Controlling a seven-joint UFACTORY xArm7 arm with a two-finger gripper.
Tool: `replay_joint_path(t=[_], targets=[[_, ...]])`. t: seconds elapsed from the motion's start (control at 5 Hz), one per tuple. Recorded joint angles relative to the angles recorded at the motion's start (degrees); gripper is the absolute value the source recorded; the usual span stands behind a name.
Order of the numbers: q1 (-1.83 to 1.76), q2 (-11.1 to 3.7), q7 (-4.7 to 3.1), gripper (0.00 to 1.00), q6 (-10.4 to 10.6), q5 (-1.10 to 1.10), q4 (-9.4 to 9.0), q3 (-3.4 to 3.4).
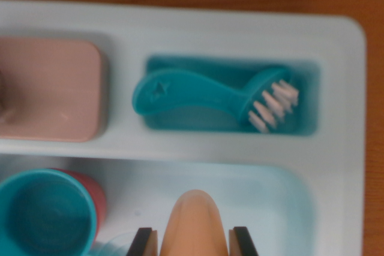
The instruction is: Pick detergent from the sink
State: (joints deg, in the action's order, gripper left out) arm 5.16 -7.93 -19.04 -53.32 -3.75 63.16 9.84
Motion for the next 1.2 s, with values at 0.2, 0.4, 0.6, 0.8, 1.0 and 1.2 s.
replay_joint_path(t=[0.2,0.4,0.6,0.8,1.0,1.2], targets=[[0.00,0.00,0.00,1.00,0.0,0.00,0.00,0.00],[-0.03,0.61,0.18,1.00,-2.5,0.19,1.92,0.04],[-0.03,0.61,0.18,1.00,-2.5,0.19,1.92,0.04],[-0.07,1.25,0.36,1.00,-5.1,0.39,3.91,0.08],[-0.07,1.25,0.36,1.00,-5.1,0.39,3.91,0.08],[-0.11,1.89,0.54,1.00,-7.7,0.59,5.88,0.11]])
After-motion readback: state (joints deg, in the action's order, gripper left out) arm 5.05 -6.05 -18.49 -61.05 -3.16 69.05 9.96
